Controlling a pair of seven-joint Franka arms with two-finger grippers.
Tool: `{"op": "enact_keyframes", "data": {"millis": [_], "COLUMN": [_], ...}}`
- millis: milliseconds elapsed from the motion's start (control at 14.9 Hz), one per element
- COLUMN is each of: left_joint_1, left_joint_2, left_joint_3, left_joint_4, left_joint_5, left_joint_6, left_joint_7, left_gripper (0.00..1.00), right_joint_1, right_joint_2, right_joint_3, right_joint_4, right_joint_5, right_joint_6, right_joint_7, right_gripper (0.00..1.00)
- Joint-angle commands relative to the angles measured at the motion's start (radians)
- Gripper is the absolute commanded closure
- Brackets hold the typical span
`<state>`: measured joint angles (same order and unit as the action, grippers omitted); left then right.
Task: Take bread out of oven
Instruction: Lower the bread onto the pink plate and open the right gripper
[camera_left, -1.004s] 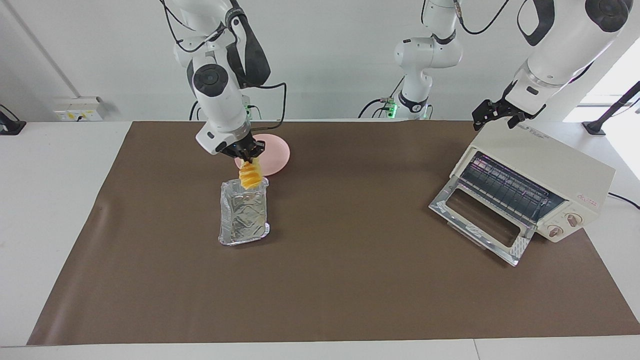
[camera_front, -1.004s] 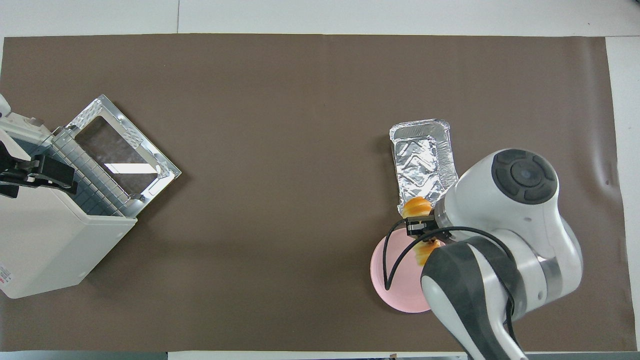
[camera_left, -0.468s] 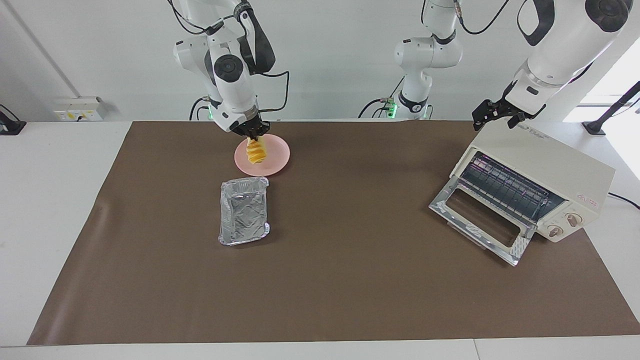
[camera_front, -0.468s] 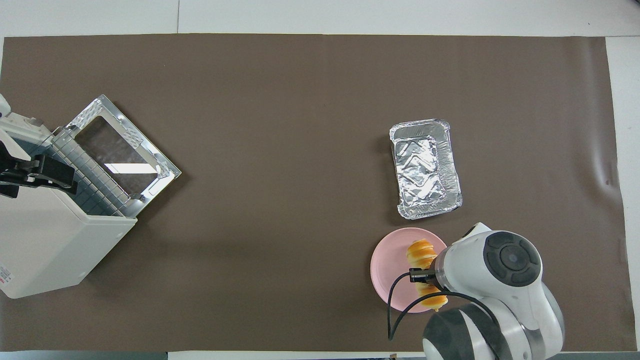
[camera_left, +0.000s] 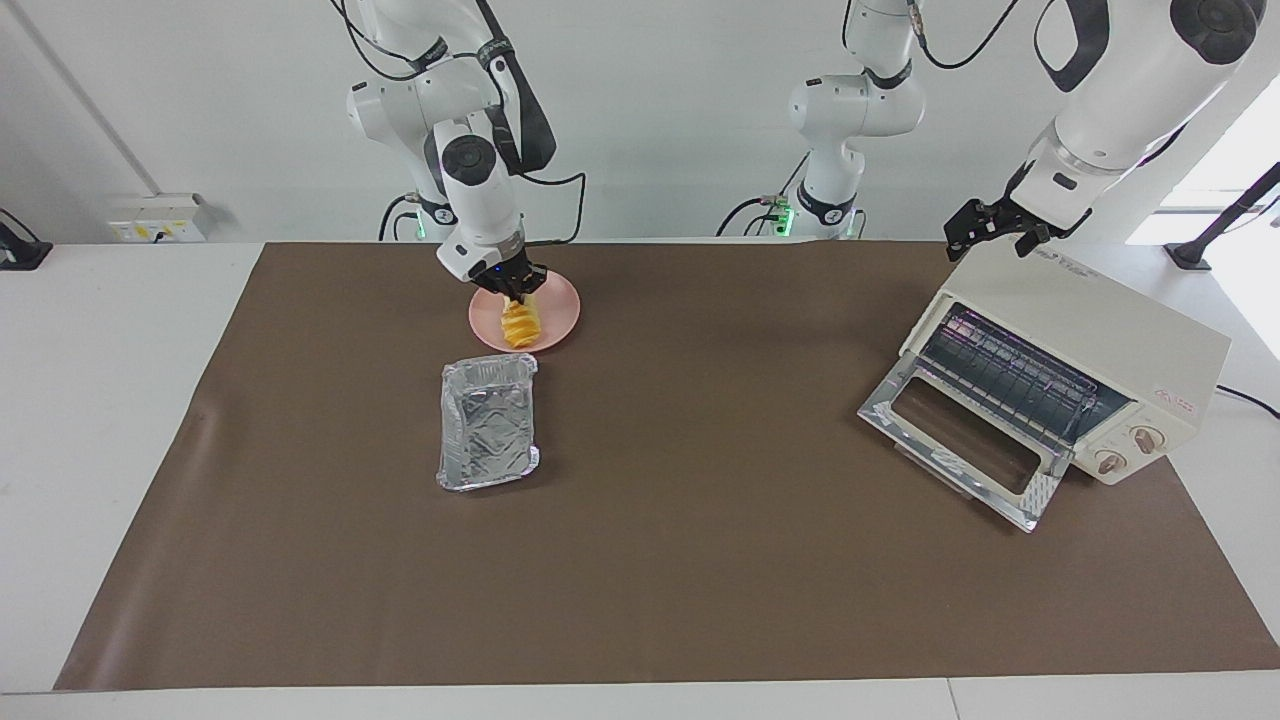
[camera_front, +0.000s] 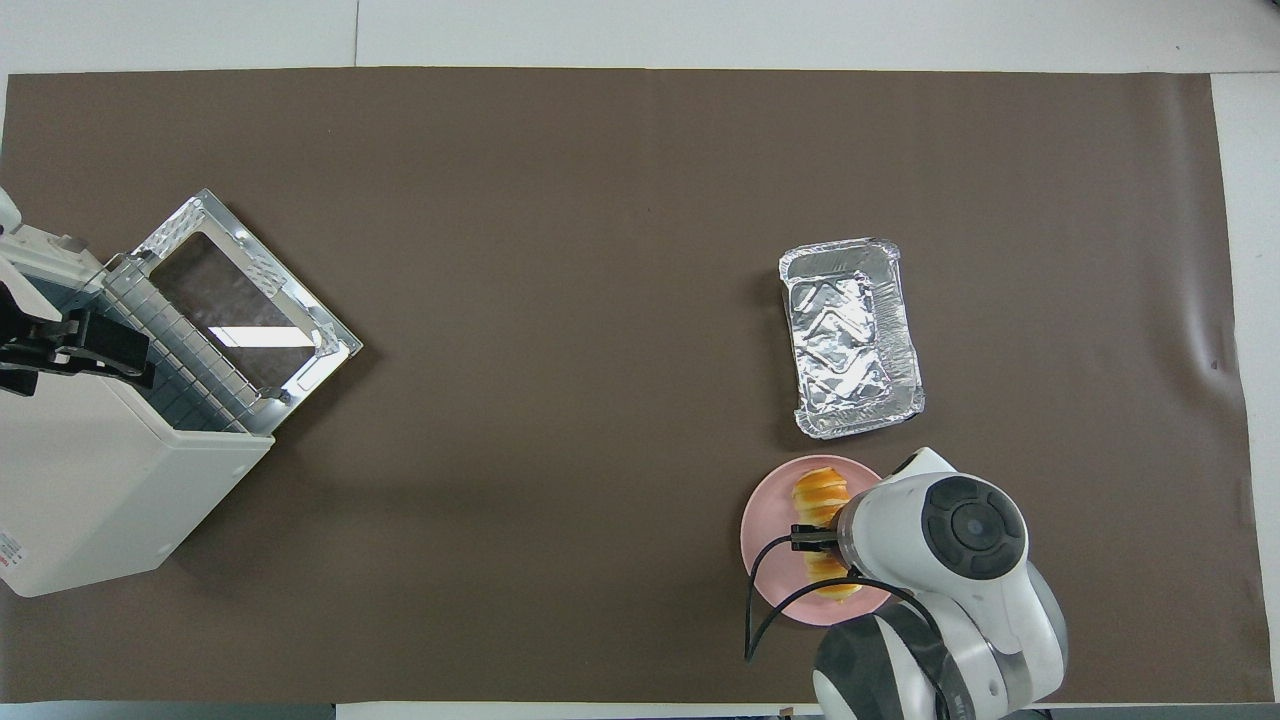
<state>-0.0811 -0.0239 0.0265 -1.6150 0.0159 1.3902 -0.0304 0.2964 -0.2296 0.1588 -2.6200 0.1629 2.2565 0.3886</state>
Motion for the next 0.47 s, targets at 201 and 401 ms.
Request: {"op": "enact_keyframes", "data": {"millis": [201, 401], "left_joint_1": [0.015, 0.015], "left_joint_2": [-0.019, -0.019], "left_joint_3": [-0.013, -0.013], "left_joint_4": [-0.016, -0.016], "left_joint_5": [0.015, 0.015], "left_joint_6": [0.013, 0.013], "left_joint_7": [-0.003, -0.003], "left_gripper": [0.00, 0.00], "right_joint_1": [-0.051, -0.123], "right_joint_2": [-0.002, -0.013], "right_joint_3": [-0.008, -0.013], "right_joint_4": [0.271, 0.446], "right_joint_5": [0.015, -0.006], "right_joint_6": [-0.246, -0.377], "right_joint_7": [-0.004, -0.023], "right_gripper": [0.00, 0.00]}}
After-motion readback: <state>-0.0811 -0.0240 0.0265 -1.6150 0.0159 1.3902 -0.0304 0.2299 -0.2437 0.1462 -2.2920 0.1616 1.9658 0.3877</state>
